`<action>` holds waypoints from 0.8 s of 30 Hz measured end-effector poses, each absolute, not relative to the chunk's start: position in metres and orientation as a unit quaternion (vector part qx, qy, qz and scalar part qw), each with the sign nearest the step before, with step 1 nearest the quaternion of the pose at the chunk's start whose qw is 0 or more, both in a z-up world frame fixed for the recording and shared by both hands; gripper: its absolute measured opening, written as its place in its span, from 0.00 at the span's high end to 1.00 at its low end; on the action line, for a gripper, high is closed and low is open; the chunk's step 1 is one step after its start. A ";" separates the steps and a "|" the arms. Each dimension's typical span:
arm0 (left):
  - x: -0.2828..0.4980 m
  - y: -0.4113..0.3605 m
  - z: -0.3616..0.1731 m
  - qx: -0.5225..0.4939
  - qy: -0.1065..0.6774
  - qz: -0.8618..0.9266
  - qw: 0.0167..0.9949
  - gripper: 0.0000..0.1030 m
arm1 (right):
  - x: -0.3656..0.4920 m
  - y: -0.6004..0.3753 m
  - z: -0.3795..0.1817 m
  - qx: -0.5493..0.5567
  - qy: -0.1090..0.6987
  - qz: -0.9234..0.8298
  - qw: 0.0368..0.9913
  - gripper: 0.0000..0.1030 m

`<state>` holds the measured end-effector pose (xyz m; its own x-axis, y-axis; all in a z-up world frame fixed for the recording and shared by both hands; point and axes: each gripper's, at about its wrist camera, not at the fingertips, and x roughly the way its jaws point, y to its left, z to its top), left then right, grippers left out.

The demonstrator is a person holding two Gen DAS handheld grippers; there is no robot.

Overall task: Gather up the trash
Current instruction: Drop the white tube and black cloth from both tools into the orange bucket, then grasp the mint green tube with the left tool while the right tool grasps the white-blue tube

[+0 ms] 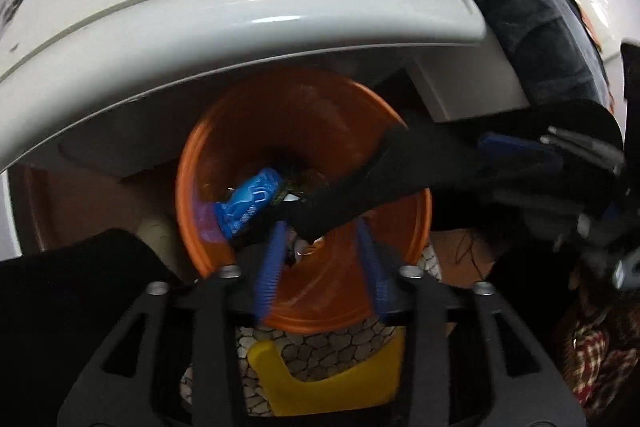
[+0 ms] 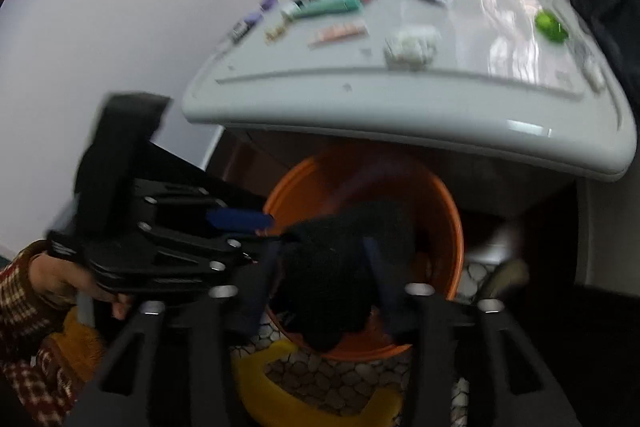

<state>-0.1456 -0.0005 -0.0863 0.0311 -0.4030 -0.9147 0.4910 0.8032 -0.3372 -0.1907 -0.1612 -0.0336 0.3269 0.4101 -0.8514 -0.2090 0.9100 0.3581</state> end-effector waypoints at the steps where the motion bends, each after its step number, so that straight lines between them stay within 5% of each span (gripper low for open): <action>1: -0.143 0.003 -0.080 0.031 0.614 -0.308 0.726 0.56 | -0.189 -0.162 -0.034 0.090 0.547 0.183 0.812 0.45; 15: 0.001 0.019 0.013 0.093 0.431 -0.344 0.829 0.40 | -0.079 -0.191 0.085 0.077 0.378 0.162 0.908 0.26; 24: 0.106 0.010 -0.026 0.228 0.416 -0.361 0.803 0.40 | -0.017 -0.210 0.036 0.127 0.405 0.138 0.895 0.26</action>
